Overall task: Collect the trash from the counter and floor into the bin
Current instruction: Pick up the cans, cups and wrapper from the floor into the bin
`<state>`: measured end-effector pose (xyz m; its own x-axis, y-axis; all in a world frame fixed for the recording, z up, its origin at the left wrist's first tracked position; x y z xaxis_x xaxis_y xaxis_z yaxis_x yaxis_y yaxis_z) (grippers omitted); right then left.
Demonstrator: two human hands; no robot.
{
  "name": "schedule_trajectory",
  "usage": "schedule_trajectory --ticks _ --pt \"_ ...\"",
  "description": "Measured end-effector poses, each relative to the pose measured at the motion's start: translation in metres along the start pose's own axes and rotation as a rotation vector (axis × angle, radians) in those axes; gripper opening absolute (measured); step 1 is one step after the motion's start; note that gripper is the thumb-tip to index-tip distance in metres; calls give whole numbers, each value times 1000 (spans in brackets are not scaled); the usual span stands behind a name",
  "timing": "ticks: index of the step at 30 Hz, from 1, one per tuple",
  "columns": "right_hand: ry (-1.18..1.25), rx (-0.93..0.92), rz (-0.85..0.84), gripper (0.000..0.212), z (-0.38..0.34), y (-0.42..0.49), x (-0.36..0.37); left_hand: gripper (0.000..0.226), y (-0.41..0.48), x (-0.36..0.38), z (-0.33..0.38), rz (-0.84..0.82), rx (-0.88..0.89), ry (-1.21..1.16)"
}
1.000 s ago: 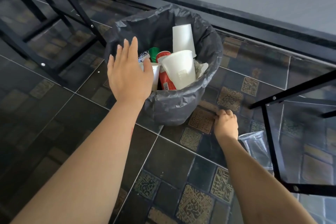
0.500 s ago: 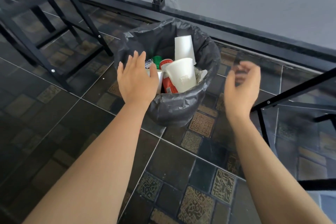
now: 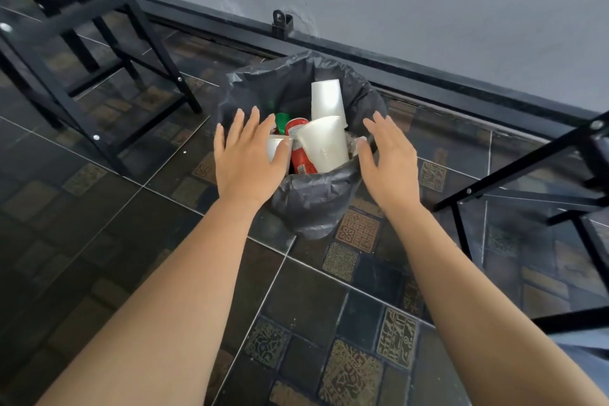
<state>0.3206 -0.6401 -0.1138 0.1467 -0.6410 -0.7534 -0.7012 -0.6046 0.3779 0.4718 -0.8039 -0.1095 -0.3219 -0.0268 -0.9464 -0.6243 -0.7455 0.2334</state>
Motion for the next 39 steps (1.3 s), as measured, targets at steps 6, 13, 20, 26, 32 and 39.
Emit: schedule_trajectory --ticks 6,13,20,26,32,39 --pt "-23 36 -3 48 32 -45 -7 57 -32 4 47 118 72 55" --pt "-314 400 -173 68 111 -121 -16 61 -48 11 63 116 59 80" --pt "-440 582 -448 78 144 -166 -10 61 -48 11 63 137 38 43" --pt "-516 542 -467 66 148 -173 -1 60 -47 13 61 143 55 47" --pt "-429 519 -359 59 136 -160 0 61 -47 13 61 148 58 44" --pt "161 336 334 77 50 -56 -41 63 -48 8 57 163 82 -36"
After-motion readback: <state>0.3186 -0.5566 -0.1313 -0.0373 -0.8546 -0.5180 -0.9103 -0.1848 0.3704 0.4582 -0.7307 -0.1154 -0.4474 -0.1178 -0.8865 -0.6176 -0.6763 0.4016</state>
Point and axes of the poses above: each hand's wrist, its own y-axis towards the middle knuckle, its own x-axis out of the palm, z = x × y, the point moved 4 cm from there along y, towards the middle knuckle, and after that the axes turned 3 degrees about -x, right-handed, at the moved point
